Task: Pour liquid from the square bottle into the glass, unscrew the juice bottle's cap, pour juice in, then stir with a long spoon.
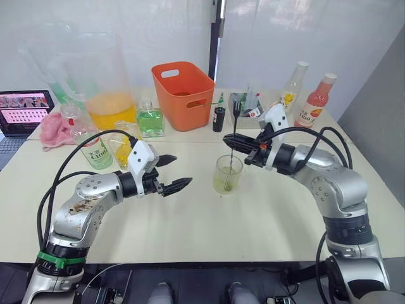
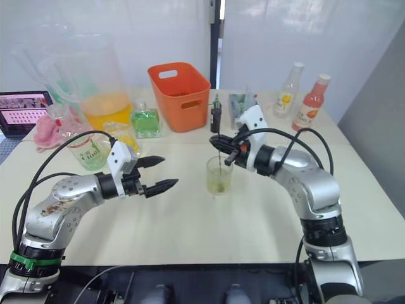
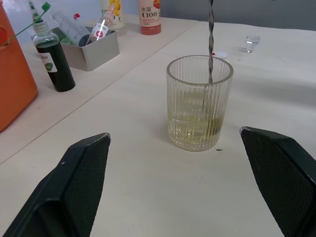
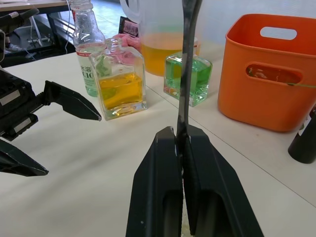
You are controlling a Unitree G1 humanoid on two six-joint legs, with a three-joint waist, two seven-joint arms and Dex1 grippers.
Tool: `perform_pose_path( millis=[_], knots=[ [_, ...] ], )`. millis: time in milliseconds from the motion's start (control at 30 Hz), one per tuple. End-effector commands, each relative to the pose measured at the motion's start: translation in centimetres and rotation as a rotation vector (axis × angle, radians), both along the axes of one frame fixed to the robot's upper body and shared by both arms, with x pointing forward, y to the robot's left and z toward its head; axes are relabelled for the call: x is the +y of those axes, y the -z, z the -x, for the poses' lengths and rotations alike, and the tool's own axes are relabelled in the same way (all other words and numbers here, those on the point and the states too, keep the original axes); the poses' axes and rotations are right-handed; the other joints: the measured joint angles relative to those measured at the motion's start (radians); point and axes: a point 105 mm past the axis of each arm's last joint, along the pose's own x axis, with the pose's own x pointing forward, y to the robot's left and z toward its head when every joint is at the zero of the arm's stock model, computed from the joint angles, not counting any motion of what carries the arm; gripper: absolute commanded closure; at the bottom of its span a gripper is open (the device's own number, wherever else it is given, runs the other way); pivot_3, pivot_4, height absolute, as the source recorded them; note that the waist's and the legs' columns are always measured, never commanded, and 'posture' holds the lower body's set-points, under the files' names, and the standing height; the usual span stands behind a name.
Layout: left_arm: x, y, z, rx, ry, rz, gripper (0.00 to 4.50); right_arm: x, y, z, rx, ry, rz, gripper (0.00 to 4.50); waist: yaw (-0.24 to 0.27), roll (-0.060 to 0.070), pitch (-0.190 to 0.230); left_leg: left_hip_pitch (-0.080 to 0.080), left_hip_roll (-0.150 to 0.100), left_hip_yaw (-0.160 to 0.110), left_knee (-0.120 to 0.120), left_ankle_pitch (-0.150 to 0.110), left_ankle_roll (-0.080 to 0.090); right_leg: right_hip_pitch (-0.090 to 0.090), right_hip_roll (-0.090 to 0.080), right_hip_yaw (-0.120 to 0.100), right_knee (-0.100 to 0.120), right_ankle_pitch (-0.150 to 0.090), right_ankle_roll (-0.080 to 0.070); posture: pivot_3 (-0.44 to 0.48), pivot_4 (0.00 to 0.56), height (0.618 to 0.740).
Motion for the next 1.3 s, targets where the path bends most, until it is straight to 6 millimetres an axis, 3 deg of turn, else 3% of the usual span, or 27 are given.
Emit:
perform_pose_path(
  millis=[33,233,433,800,933,1300],
  knots=[
    [-0.3,-1.2,0.3,-0.054,0.024,0.006,0.05,-0.9,-2.2,-0.1,-0.089,0.033,-0.019,4.50,0.001,0.000,0.000,0.000,0.000,0.000,0.000,0.000,0.000,0.000,0.000,0.000,0.000,0.000,0.000,0.000,0.150,0.738],
    [-0.3,-1.5,0.8,-0.049,0.045,0.027,0.05,-0.8,-1.8,-0.5,-0.087,0.041,-0.007,4.50,0.005,0.000,0.000,0.000,0.000,0.000,0.001,0.000,0.000,0.000,0.000,0.000,0.000,0.000,0.000,0.000,0.150,0.738],
    [-0.3,-1.5,1.1,-0.043,0.051,0.029,0.05,-2.6,-2.7,-0.7,-0.076,0.087,-0.061,4.50,0.015,0.000,0.000,0.000,0.000,0.000,0.001,0.000,0.000,0.000,0.000,0.000,0.000,0.000,0.000,0.000,0.150,0.738],
    [-0.4,-1.4,1.0,-0.040,0.057,0.015,0.05,-4.3,-1.7,-1.3,-0.091,0.217,-0.094,4.50,0.020,0.000,0.000,0.000,0.000,0.000,0.001,0.000,0.000,0.000,0.000,0.000,0.000,0.000,0.000,0.000,0.150,0.738],
    [-0.5,-1.4,1.0,-0.038,0.064,0.012,0.05,-3.7,-1.6,-1.6,-0.103,0.222,-0.142,4.50,0.020,0.000,0.000,0.000,0.000,0.000,0.001,0.000,0.000,0.000,0.000,0.000,0.000,0.000,0.000,0.000,0.150,0.738],
    [-0.5,-1.2,1.1,-0.036,0.061,0.012,0.05,0.8,-2.0,-0.6,-0.083,0.072,-0.199,4.50,0.015,0.000,0.000,0.000,0.000,0.000,0.000,0.000,0.000,0.000,0.000,0.000,0.000,0.000,0.000,0.000,0.150,0.738]
  ],
)
